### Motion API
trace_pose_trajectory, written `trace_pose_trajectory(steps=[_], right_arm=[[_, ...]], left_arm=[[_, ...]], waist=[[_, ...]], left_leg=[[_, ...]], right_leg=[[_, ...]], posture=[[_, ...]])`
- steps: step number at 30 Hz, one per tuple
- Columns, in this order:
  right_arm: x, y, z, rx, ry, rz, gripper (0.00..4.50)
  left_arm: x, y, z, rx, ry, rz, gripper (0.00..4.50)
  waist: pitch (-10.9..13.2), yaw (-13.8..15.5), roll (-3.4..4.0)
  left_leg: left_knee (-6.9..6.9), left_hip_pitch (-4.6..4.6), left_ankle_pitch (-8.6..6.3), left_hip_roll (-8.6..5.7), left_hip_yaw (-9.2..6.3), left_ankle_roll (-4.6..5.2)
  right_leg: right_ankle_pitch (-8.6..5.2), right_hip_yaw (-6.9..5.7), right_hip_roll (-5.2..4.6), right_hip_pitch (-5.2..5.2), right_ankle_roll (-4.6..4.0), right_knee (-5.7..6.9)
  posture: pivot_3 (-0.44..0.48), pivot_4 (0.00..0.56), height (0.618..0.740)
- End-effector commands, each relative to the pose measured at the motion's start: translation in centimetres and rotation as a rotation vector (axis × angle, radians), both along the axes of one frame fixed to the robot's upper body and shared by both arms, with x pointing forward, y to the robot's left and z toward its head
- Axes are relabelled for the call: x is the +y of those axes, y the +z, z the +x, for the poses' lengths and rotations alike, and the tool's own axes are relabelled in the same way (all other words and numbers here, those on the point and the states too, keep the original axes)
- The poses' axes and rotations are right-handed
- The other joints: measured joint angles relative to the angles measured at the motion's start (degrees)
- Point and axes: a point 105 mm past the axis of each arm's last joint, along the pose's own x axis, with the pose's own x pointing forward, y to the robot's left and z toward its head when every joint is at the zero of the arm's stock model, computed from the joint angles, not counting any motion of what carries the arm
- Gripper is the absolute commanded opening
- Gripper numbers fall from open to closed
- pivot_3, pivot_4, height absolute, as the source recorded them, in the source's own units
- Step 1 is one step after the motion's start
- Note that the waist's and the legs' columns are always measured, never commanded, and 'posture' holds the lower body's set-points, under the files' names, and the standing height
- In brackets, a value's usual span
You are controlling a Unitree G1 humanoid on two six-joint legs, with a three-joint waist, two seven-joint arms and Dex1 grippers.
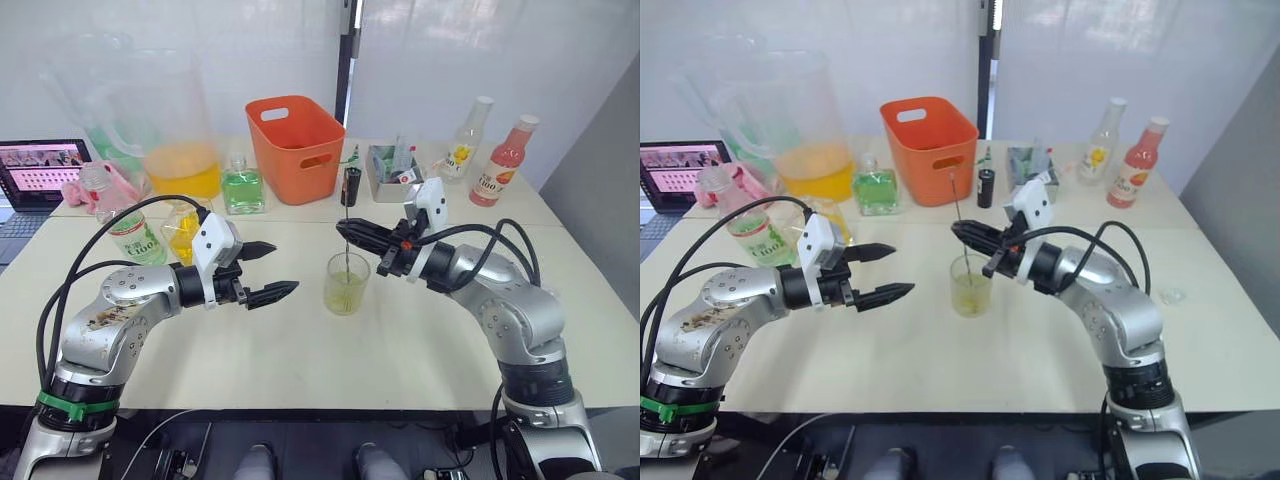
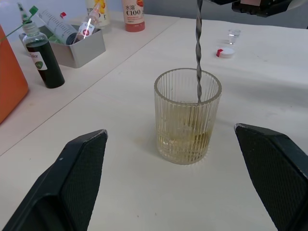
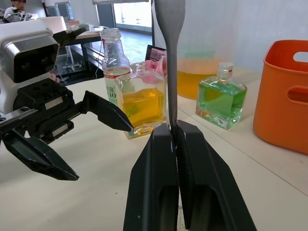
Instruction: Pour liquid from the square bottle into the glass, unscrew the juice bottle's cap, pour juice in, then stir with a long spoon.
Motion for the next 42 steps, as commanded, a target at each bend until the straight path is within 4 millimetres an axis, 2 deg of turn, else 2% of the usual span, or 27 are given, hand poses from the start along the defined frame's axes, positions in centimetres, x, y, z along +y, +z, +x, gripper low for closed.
trace_pose_trajectory(steps=[1, 7, 11, 18, 23, 30, 34, 42], right_arm=[[-0.8, 0.3, 0.4, -0.063, -0.059, -0.042, 0.00], [-1.5, 1.0, 2.2, -0.171, -0.156, -0.032, 0.00], [-0.7, 1.3, 2.4, -0.175, -0.118, 0.011, 0.00], [1.6, 1.5, 1.4, -0.109, -0.029, 0.120, 0.00], [1.5, 1.4, 1.2, -0.083, -0.031, 0.134, 0.00], [0.3, 0.8, 0.8, -0.059, -0.032, 0.044, 0.00], [-0.1, 1.4, 0.4, -0.061, -0.012, 0.052, 0.00], [1.2, 1.9, 0.1, -0.016, 0.043, 0.192, 0.00]], left_arm=[[-0.3, 1.0, -0.2, -0.055, -0.022, 0.001, 4.48], [-0.3, 0.9, -0.1, -0.057, -0.024, 0.002, 4.48], [-0.3, 0.9, -0.2, -0.054, -0.028, 0.003, 4.48], [-0.2, 0.8, -0.3, -0.053, -0.020, -0.001, 4.48], [-0.2, 0.7, -0.3, -0.050, -0.021, -0.004, 4.48], [-0.3, 0.6, -0.3, -0.049, -0.028, -0.007, 4.48], [-0.4, 0.6, -0.2, -0.050, -0.030, -0.007, 4.48], [-0.5, 0.7, -0.1, -0.048, -0.032, -0.005, 4.48]], waist=[[0.0, 0.0, 0.00], [0.0, 0.0, -0.01], [0.0, 0.0, 0.00], [0.0, -0.2, 0.00], [0.0, -0.2, 0.00], [0.0, -0.2, 0.01], [0.0, -0.2, 0.00], [0.0, -0.3, 0.00]], left_leg=[[0.00, 0.00, 0.00, 0.00, 0.00, 0.00], [0.02, 0.00, 0.00, 0.00, 0.01, 0.00], [0.02, 0.01, 0.00, 0.00, 0.00, 0.00], [0.00, 0.00, 0.00, 0.00, -0.01, 0.00], [-0.01, 0.00, 0.00, 0.00, -0.01, 0.00], [-0.01, 0.00, 0.00, 0.00, -0.01, 0.00], [0.00, 0.00, 0.00, 0.00, 0.00, 0.00], [-0.01, 0.00, 0.00, 0.00, -0.02, 0.00]], right_leg=[[0.00, 0.00, 0.00, 0.00, 0.00, 0.00], [-0.01, 0.00, 0.00, 0.01, 0.03, 0.00], [0.01, 0.00, 0.00, 0.02, 0.00, 0.01], [0.10, -0.01, 0.00, 0.01, -0.14, 0.03], [0.11, -0.02, 0.00, 0.00, -0.16, 0.03], [0.10, -0.01, 0.00, 0.00, -0.16, 0.03], [0.09, -0.01, 0.00, 0.01, -0.13, 0.02], [0.08, -0.01, 0.01, 0.00, -0.12, 0.04]], posture=[[0.000, 0.150, 0.740], [0.000, 0.150, 0.740], [0.000, 0.150, 0.740], [0.000, 0.150, 0.740], [0.000, 0.150, 0.740], [0.000, 0.150, 0.740], [0.000, 0.150, 0.740], [0.000, 0.150, 0.740]])
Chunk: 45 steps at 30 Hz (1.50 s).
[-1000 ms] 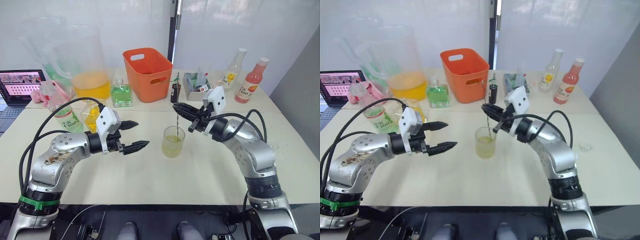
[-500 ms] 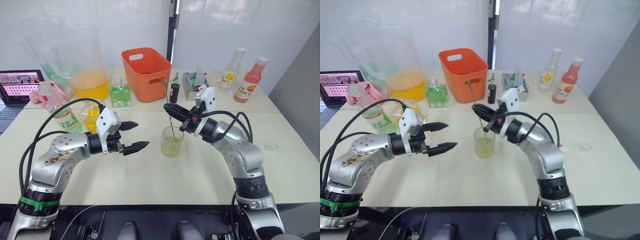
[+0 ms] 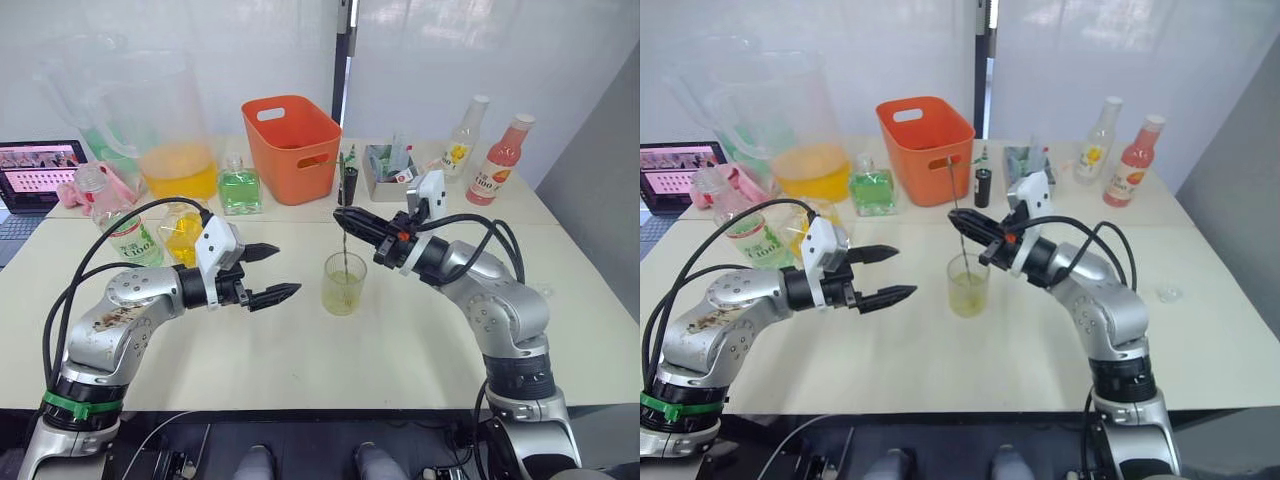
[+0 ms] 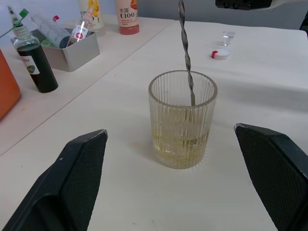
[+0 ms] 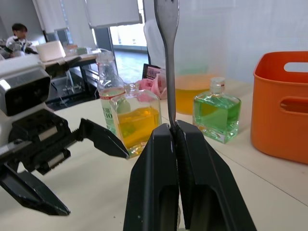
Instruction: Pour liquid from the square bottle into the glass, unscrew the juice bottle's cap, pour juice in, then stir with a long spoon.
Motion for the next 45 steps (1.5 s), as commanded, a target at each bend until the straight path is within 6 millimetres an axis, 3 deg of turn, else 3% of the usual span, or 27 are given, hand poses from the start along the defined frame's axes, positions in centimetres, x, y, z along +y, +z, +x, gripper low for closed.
trace_pose_trajectory(steps=[1, 6, 14, 23, 30, 36, 45], right_arm=[[0.5, 1.1, -0.7, -0.029, 0.025, 0.057, 0.00], [0.9, 0.9, 0.2, -0.058, -0.030, 0.058, 0.00], [-0.3, 0.3, 1.6, -0.153, -0.161, -0.040, 0.00], [-1.7, 0.6, -0.1, -0.122, -0.103, -0.082, 0.00], [-0.8, 1.0, -1.8, -0.066, -0.010, -0.037, 0.00], [0.8, 1.0, -0.4, -0.085, -0.063, 0.009, 0.00], [-0.2, 0.9, 0.9, -0.175, -0.181, -0.085, 0.00]], left_arm=[[-0.1, 1.1, -0.1, -0.051, -0.008, 0.007, 4.48], [-0.1, 1.1, -0.1, -0.052, -0.006, 0.008, 4.48], [-0.2, 1.0, -0.1, -0.051, -0.010, 0.008, 4.48], [-0.3, 0.8, -0.2, -0.045, -0.022, 0.006, 4.48], [-0.7, 1.0, -0.7, -0.034, -0.061, -0.010, 4.48], [-0.8, 1.0, -1.0, -0.027, -0.078, -0.006, 4.48], [-0.6, 0.7, -1.1, -0.016, -0.075, 0.000, 4.48]], waist=[[0.0, 0.0, 0.00], [0.0, 0.0, 0.00], [0.0, 0.2, 0.00], [0.0, 0.2, 0.00], [0.0, 0.0, 0.00], [0.0, 0.0, 0.00], [0.0, 0.4, 0.00]], left_leg=[[0.00, 0.00, 0.00, 0.00, 0.00, 0.00], [0.00, 0.00, 0.00, 0.00, 0.00, 0.00], [0.00, 0.00, 0.00, 0.00, 0.01, 0.00], [0.00, -0.01, 0.00, 0.00, 0.01, 0.00], [0.00, 0.00, 0.00, 0.00, 0.00, 0.00], [0.00, 0.00, 0.00, 0.01, 0.00, 0.00], [0.02, -0.02, 0.00, -0.01, 0.01, 0.00]], right_leg=[[0.00, 0.00, 0.00, 0.00, 0.00, 0.00], [0.01, 0.00, 0.00, 0.00, -0.02, 0.00], [0.01, 0.00, 0.00, 0.00, -0.02, -0.01], [0.02, 0.01, 0.00, 0.01, -0.03, -0.01], [0.01, 0.01, 0.00, 0.00, -0.02, -0.01], [-0.02, 0.01, 0.01, 0.00, 0.02, 0.00], [-0.01, 0.01, 0.00, 0.00, 0.01, -0.02]], posture=[[0.000, 0.150, 0.740], [0.000, 0.150, 0.740], [0.000, 0.150, 0.740], [0.000, 0.150, 0.740], [0.000, 0.150, 0.740], [0.000, 0.150, 0.740], [0.000, 0.150, 0.740]])
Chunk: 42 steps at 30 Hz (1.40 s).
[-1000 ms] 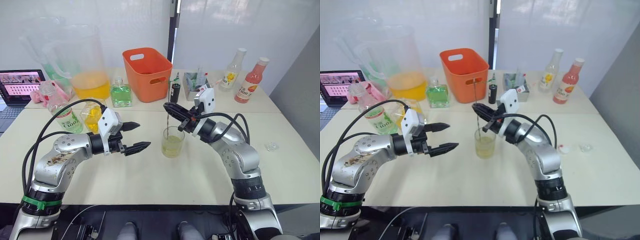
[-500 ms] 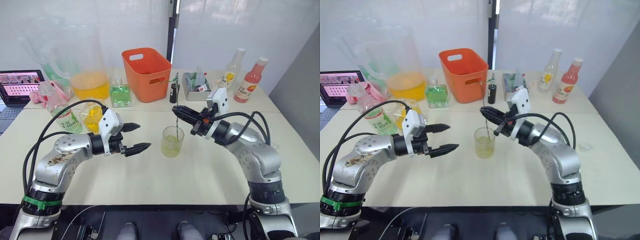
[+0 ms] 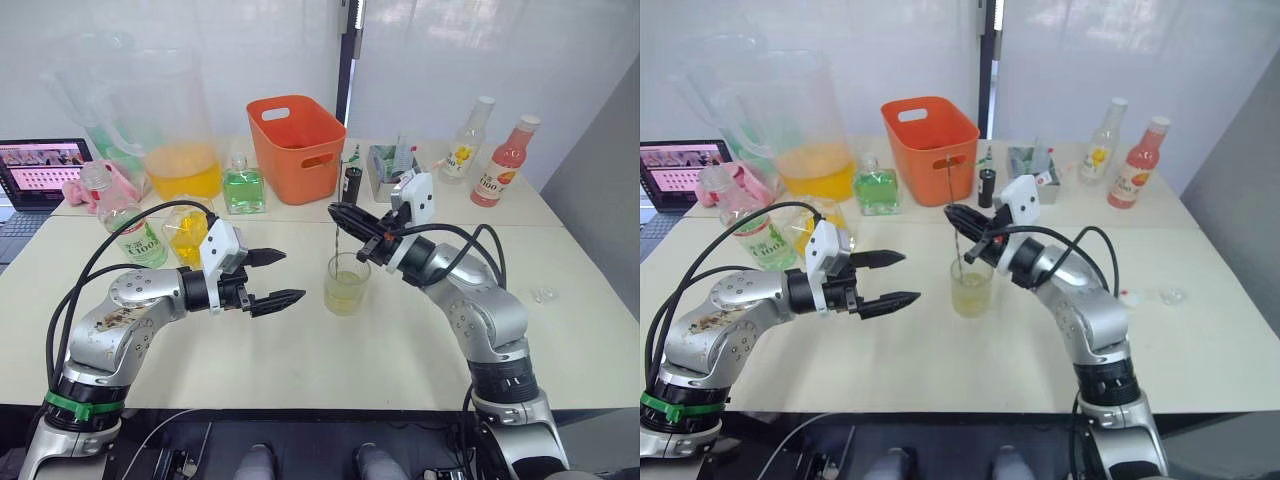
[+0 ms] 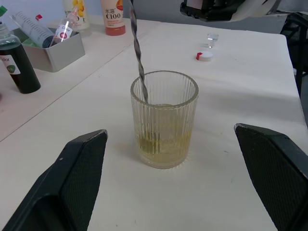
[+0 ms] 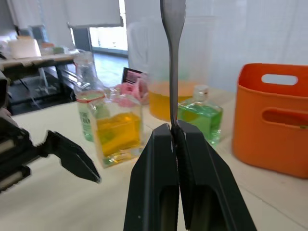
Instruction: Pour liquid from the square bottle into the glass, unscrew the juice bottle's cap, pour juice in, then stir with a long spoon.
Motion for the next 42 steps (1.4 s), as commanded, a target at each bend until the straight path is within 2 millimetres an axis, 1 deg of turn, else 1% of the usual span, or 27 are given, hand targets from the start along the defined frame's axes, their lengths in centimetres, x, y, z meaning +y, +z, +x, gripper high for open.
trace_pose_trajectory(steps=[1, 7, 12, 18, 21, 23, 28, 35, 42], right_arm=[[-0.2, 1.2, -0.4, -0.067, -0.001, -0.024, 0.00], [0.5, 1.5, -2.3, -0.010, 0.104, -0.010, 0.00], [0.6, 2.1, -3.0, 0.000, 0.124, -0.009, 0.00], [0.1, 3.4, -3.3, -0.009, 0.128, 0.003, 0.00], [-0.7, 3.7, -3.1, -0.013, 0.113, -0.027, 0.00], [-1.4, 4.4, -3.1, -0.024, 0.101, -0.033, 0.00], [-1.8, 5.5, -3.3, -0.036, 0.108, -0.011, 0.00], [-2.2, 5.9, -3.3, -0.040, 0.092, -0.017, 0.00], [-2.8, 6.1, -3.2, -0.037, 0.062, -0.077, 0.00]], left_arm=[[0.0, 0.8, -0.4, -0.040, -0.016, 0.003, 4.48], [-0.1, 0.5, -0.6, -0.027, -0.029, 0.005, 4.48], [-0.3, 0.3, -0.7, -0.022, -0.035, 0.006, 4.48], [-0.5, 0.3, -0.9, -0.023, -0.034, 0.002, 4.48], [-0.6, 0.3, -1.0, -0.024, -0.030, -0.001, 4.48], [-0.5, 0.4, -0.9, -0.025, -0.024, -0.003, 4.48], [-0.6, 0.4, -1.0, -0.026, -0.020, -0.007, 4.48], [-0.9, 0.2, -1.2, -0.012, -0.028, 0.000, 4.48], [-1.2, 0.2, -1.3, -0.009, -0.035, -0.004, 4.48]], waist=[[0.0, 0.0, 0.00], [0.0, -0.1, 0.00], [0.0, -0.2, 0.00], [0.0, -0.1, 0.00], [0.0, -0.1, 0.00], [0.0, -0.1, 0.00], [0.0, -0.1, 0.00], [0.0, -0.2, 0.00], [0.0, -0.1, 0.00]], left_leg=[[0.00, 0.00, 0.00, 0.00, 0.00, 0.00], [-0.01, 0.00, 0.00, 0.00, -0.01, 0.00], [-0.01, 0.00, 0.00, 0.01, -0.01, 0.00], [0.00, 0.00, 0.00, 0.01, -0.02, 0.00], [0.00, 0.00, 0.00, 0.01, -0.01, 0.00], [0.00, 0.00, 0.00, 0.01, 0.00, 0.00], [0.00, 0.00, 0.00, 0.01, 0.00, 0.00], [-0.01, 0.00, 0.00, 0.01, -0.01, 0.00], [0.00, 0.00, 0.00, 0.01, 0.00, 0.00]], right_leg=[[0.00, 0.00, 0.00, -0.01, 0.00, 0.01], [0.03, 0.00, 0.00, -0.01, -0.05, 0.02], [0.02, -0.01, 0.01, 0.00, -0.04, 0.01], [0.02, -0.01, 0.00, 0.00, -0.03, 0.01], [0.02, 0.00, 0.00, 0.00, -0.04, 0.00], [0.02, 0.00, 0.00, 0.00, -0.03, 0.00], [-0.01, 0.00, 0.00, -0.01, 0.00, 0.00], [0.00, 0.00, 0.00, -0.01, 0.00, 0.01], [-0.01, 0.01, 0.00, 0.00, 0.00, 0.00]], posture=[[0.000, 0.150, 0.740], [0.000, 0.150, 0.740], [0.000, 0.150, 0.740], [0.000, 0.150, 0.740], [0.000, 0.150, 0.740], [0.000, 0.150, 0.740], [0.000, 0.150, 0.740], [0.000, 0.150, 0.740], [0.000, 0.150, 0.740]])
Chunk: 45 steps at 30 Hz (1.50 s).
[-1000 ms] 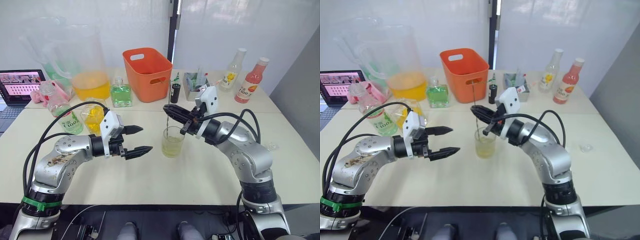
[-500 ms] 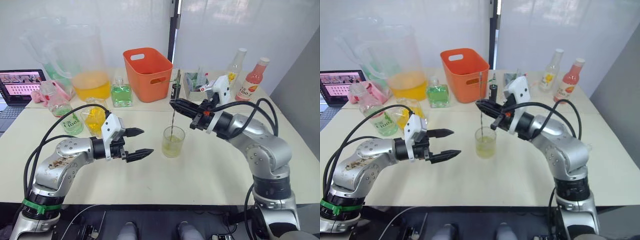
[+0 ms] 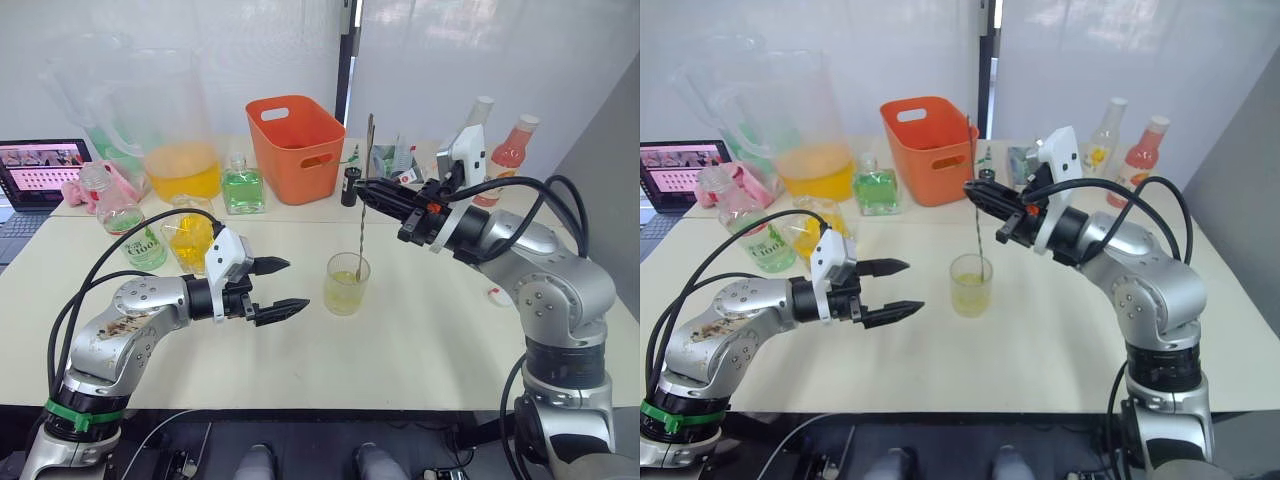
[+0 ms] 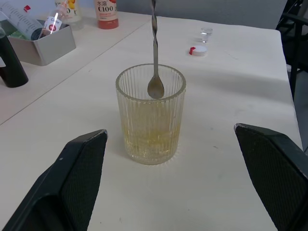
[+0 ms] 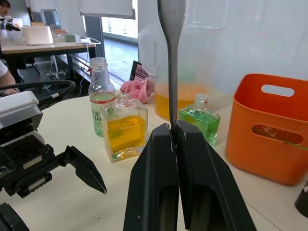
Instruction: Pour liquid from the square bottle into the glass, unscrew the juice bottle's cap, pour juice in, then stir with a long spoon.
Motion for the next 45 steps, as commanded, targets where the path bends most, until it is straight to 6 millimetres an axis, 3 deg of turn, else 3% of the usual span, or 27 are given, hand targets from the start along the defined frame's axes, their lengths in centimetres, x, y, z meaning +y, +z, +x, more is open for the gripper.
trace_pose_trajectory(steps=[1, 12, 22, 27, 32, 36, 42, 45], right_arm=[[-0.5, 1.4, -0.6, -0.058, -0.012, -0.029, 0.00], [-1.2, 1.6, -0.1, -0.034, -0.019, -0.077, 0.00], [-0.5, 6.6, 0.1, 0.011, 0.044, 0.078, 0.00], [-2.1, 9.0, 1.5, 0.021, -0.061, 0.055, 0.00], [-5.4, 9.2, 3.4, 0.227, -0.184, -0.021, 0.00], [-8.9, 7.8, 4.6, 0.426, -0.343, -0.149, 0.00], [-10.6, 2.2, 5.2, 0.661, -0.394, -0.347, 0.00], [-12.0, -0.8, 6.7, 0.728, -0.504, -0.424, 0.00]], left_arm=[[-0.6, 0.8, -0.6, -0.030, -0.031, -0.015, 4.48], [-0.8, 0.4, -0.8, -0.034, -0.016, -0.036, 4.48], [-0.7, 0.3, -1.1, -0.049, 0.002, -0.052, 4.48], [-0.6, 0.5, -1.2, -0.055, 0.000, -0.055, 4.48], [-0.5, 0.8, -1.2, -0.060, 0.003, -0.063, 4.48], [-0.9, 1.3, -2.0, -0.027, -0.045, -0.122, 4.48], [-1.0, 1.8, -3.2, -0.028, -0.082, -0.128, 4.48], [-0.9, 1.6, -3.7, -0.015, -0.077, -0.127, 4.48]], waist=[[0.0, 0.0, 0.00], [0.0, 0.0, 0.00], [0.0, -0.2, 0.01], [0.0, 0.0, 0.02], [0.0, 0.1, 0.04], [0.0, 0.0, 0.06], [0.0, -0.7, 0.07], [0.1, -0.7, 0.14]], left_leg=[[0.00, 0.00, 0.00, 0.00, 0.01, 0.00], [0.00, 0.00, 0.00, 0.00, 0.00, 0.00], [0.00, -0.01, 0.00, 0.00, 0.01, 0.00], [0.00, -0.04, 0.00, 0.00, 0.02, 0.00], [-0.01, -0.07, 0.00, -0.01, 0.04, 0.00], [-0.05, -0.07, -0.01, -0.01, 0.07, 0.00], [-0.11, -0.07, -0.02, -0.01, 0.16, -0.01], [-0.10, -0.07, -0.01, -0.01, 0.16, 0.00]], right_leg=[[0.00, 0.01, 0.00, -0.01, 0.00, 0.00], [-0.02, 0.00, 0.00, -0.01, 0.04, 0.00], [0.03, 0.01, 0.00, -0.01, -0.05, 0.00], [0.03, 0.01, -0.01, -0.05, -0.06, 0.00], [0.03, 0.01, -0.02, -0.08, -0.07, -0.04], [-0.03, -0.01, -0.07, -0.13, -0.20, -0.10], [-0.08, 0.04, -0.08, -0.17, -0.26, -0.15], [-0.02, 0.05, -0.07, -0.22, -0.10, -0.07]], posture=[[0.000, 0.150, 0.740], [0.000, 0.150, 0.740], [0.000, 0.150, 0.740], [0.000, 0.150, 0.740], [0.000, 0.150, 0.740], [0.000, 0.150, 0.740], [0.000, 0.150, 0.740], [0.000, 0.150, 0.740]])
